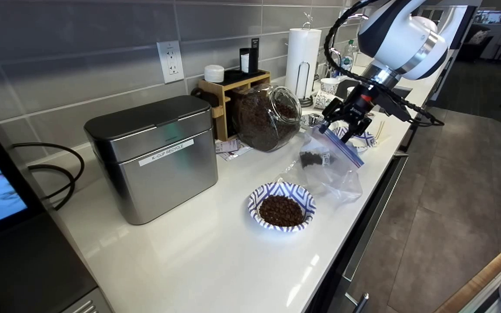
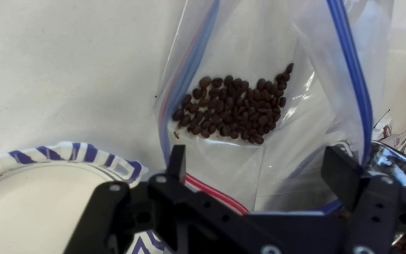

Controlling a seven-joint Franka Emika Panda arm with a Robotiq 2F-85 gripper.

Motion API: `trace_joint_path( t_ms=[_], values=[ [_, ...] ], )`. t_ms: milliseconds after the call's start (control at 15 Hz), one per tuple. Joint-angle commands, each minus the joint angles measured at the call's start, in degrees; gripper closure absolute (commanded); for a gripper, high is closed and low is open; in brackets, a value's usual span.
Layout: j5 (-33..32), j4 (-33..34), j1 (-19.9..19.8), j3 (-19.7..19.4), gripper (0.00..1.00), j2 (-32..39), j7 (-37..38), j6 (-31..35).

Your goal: Place some of the clear bag contents on the empty paper plate

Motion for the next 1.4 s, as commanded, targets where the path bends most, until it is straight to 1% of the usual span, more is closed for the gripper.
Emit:
trace_joint_path(
  t_ms=[0, 67, 200, 533, 600, 667, 733, 800, 867, 933, 1067, 1200, 1333],
  values=[
    [-0.67, 0.66, -1.22, 0.40, 0.30, 0.22, -0.73, -2.25],
    [-0.70, 0.66, -1.28, 0.38, 0.40, 0.24, -0.79, -2.26],
    [-0.81, 0.70, -1.25, 0.48, 0.56, 0.46, -0.82, -2.04],
    [-1.79, 1.10, -0.79, 1.22, 0.94, 1.46, -0.70, -1.92],
    [-2.27, 1.17, -0.70, 1.46, 0.85, 1.73, -0.58, -1.74],
    [-2.71, 1.30, -0.66, 1.66, 0.83, 2.04, -0.45, -1.77],
    [-3.26, 1.41, -0.60, 1.86, 0.70, 2.38, -0.27, -1.65],
    [-3.85, 1.48, -0.58, 2.04, 0.65, 2.64, -0.09, -1.57],
    [-4.53, 1.66, -0.56, 2.22, 0.51, 3.07, 0.10, -1.50],
    [-5.26, 1.82, -0.55, 2.39, 0.46, 3.42, 0.24, -1.39],
    [-6.71, 2.35, -0.56, 2.69, 0.41, 4.14, 0.62, -1.30],
    [-8.47, 3.10, -0.60, 2.93, 0.39, 4.91, 1.11, -1.21],
    [-10.94, 3.80, -0.45, 3.18, 0.47, 5.77, 2.08, -1.00]
  ],
)
